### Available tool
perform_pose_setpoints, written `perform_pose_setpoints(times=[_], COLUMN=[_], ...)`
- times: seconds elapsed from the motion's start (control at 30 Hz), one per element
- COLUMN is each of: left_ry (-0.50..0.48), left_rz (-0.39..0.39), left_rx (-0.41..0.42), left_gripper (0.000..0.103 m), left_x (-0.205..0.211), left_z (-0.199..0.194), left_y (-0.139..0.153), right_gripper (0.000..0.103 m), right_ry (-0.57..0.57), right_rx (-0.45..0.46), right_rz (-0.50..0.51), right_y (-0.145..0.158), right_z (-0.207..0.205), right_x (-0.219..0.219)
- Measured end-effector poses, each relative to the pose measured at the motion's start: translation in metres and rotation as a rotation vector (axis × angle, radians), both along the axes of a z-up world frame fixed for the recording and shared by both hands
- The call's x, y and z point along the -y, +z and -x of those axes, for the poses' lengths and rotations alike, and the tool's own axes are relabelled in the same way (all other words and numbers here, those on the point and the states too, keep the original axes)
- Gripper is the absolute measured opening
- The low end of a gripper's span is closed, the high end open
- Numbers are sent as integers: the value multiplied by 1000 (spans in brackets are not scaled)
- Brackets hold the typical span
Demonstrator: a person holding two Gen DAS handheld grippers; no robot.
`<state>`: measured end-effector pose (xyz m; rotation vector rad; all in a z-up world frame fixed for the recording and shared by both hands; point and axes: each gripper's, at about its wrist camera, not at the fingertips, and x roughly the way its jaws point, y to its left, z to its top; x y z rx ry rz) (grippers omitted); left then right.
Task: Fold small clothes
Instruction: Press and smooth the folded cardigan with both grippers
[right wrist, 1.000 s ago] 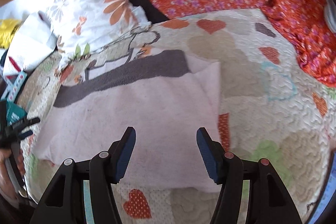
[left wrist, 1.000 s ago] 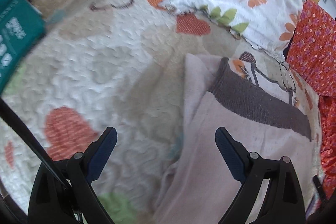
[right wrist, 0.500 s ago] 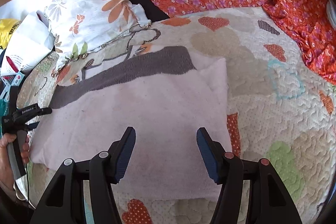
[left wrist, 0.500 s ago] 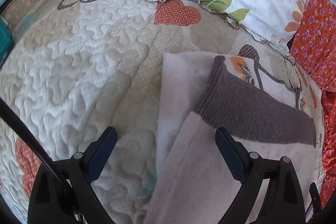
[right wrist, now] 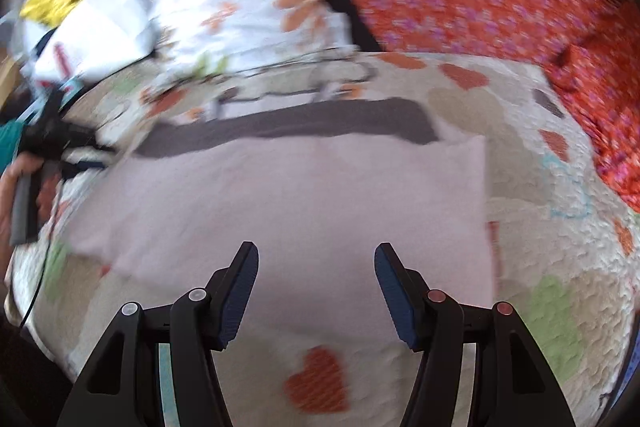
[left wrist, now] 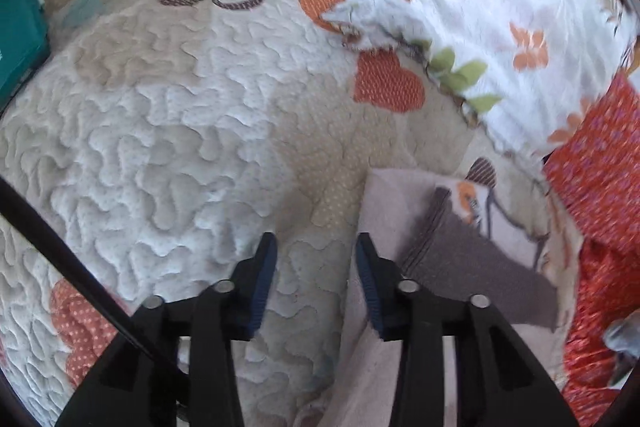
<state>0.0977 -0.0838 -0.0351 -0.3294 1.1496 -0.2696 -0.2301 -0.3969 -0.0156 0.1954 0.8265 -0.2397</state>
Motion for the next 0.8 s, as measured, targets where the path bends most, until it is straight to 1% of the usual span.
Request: perform_pose_setpoints(times=[0.03,0.07,0.1,0.13,0.17,0.27,0.3,0.33,0.37,0.43,0.5,0.6,0.67,0.8], left_ry=[1,-3,-13,-23,-36,-72,-82,-97,-110,-138,-193,-263,-291,-309], left_rz=[6,8,14,24,41,112,128,146,155,154,164,195,212,251], left_rx=[8,15,15,8,-6,-70,-88,-110,-118,-114,-105,-112,-129,-138], left_gripper=[52,54,60,66,69,69,70,70,70,70,70,70,70,70], left_x=[-3,-4,-5,-6,-6,-2,0,4,7,15,26,40,48,52], left_z=[0,1,2,2,1,-1,-3,-4,-4,-4,-5,-9,-13,-21], left_y=[2,4,5,6,4,-8,-12,-16,-19,-19,-18,-20,-25,-31], right_gripper=[65,65,65,65,65,65,65,65,65,65,65,65,65,65], right_ry=[37,99,149,196,229,333,369,388,424,471,502,512,509,478], right_rx=[-4,-8,-11,-14,-14,-20,-28,-34,-45,-60,-65,-72,-75,-58], right_rz=[10,32,54,80,96,108,125,148,194,249,306,355,371,414], right_y=[1,4,5,6,6,0,-5,-8,-15,-26,-35,-47,-53,-59], right_z=[-1,-4,-8,-11,-15,-33,-41,-46,-55,-66,-75,-86,-92,-100], right_x=[-14,-34,-51,-69,-83,-130,-148,-159,-178,-203,-224,-242,-248,-255])
